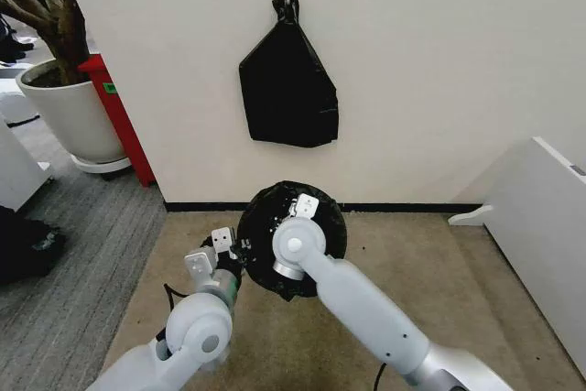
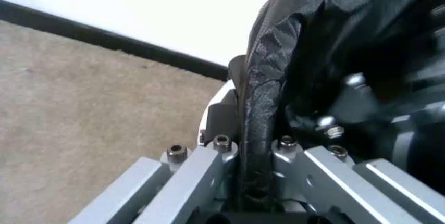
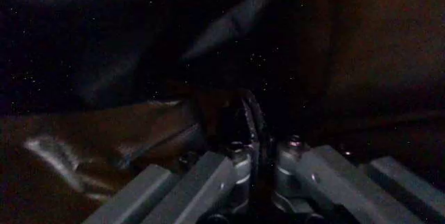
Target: Place the garbage bag over the trash bin.
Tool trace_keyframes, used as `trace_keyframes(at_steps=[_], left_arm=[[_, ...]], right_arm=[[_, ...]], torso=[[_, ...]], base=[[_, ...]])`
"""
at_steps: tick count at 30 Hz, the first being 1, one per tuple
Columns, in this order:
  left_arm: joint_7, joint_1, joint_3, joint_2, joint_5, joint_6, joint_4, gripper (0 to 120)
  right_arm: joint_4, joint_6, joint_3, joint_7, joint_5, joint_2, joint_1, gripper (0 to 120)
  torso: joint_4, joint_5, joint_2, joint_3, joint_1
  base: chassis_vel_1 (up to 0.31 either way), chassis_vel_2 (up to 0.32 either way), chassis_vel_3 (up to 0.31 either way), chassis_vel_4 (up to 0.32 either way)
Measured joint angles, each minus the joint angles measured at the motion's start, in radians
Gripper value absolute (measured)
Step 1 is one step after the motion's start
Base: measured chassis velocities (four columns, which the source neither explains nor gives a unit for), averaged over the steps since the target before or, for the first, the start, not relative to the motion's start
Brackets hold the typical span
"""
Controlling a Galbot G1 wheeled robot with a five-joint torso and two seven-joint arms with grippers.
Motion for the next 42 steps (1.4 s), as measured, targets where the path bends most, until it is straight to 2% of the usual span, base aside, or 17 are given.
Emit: trace_keyframes(at_steps=[4, 7, 14, 17, 24, 31, 36, 42], left_arm=[[0.030, -0.023, 0.000, -0.010, -0.033, -0.015, 0.011, 1], [0.049, -0.038, -0.003, -0.019, -0.050, -0.019, 0.037, 1], [0.052, -0.053, 0.005, -0.031, -0.055, -0.015, 0.071, 1], [0.052, -0.061, 0.007, -0.033, -0.055, -0.015, 0.075, 1], [0.048, -0.066, 0.006, -0.023, -0.067, -0.013, 0.054, 1], [0.047, -0.019, -0.010, -0.003, -0.062, -0.013, 0.004, 1], [0.046, -0.002, -0.015, 0.001, -0.054, -0.013, -0.008, 1], [0.046, -0.011, -0.016, -0.009, -0.041, -0.014, 0.013, 1]], right_arm=[[0.008, 0.009, -0.003, 0.012, -0.001, -0.016, 0.003, 0], [0.079, 0.013, -0.019, 0.027, 0.026, -0.056, 0.008, 0], [0.173, 0.017, -0.041, 0.061, 0.089, -0.091, 0.027, 0], [0.168, 0.012, -0.042, 0.058, 0.094, -0.090, 0.028, 0], [0.031, -0.021, 0.000, 0.008, 0.077, -0.061, 0.037, 0], [-0.088, -0.036, 0.039, -0.037, 0.022, -0.039, 0.049, 0], [-0.095, -0.036, 0.043, -0.046, 0.011, -0.042, 0.041, 0], [0.018, -0.026, 0.018, -0.004, 0.069, -0.076, 0.031, 0]], torso=[[-0.0002, 0.0000, 0.000, 0.000, 0.000], [-0.0006, 0.0000, 0.000, 0.000, 0.000], [-0.0001, 0.0000, 0.000, 0.000, 0.000], [-0.0003, 0.0000, 0.000, 0.000, 0.000], [-0.0002, -0.0001, 0.000, 0.000, 0.000], [-0.0002, 0.0000, 0.000, 0.000, 0.000], [-0.0001, 0.0000, 0.000, 0.000, 0.000], [-0.0001, 0.0000, 0.000, 0.000, 0.000]], base=[[0.000, 0.000, 0.000, 0.000], [0.000, 0.000, 0.000, 0.000], [0.000, 0.000, 0.000, 0.000], [0.000, 0.000, 0.000, 0.000], [0.000, 0.000, 0.000, 0.000], [0.000, 0.000, 0.000, 0.000], [0.000, 0.000, 0.000, 0.000], [0.000, 0.000, 0.000, 0.000]])
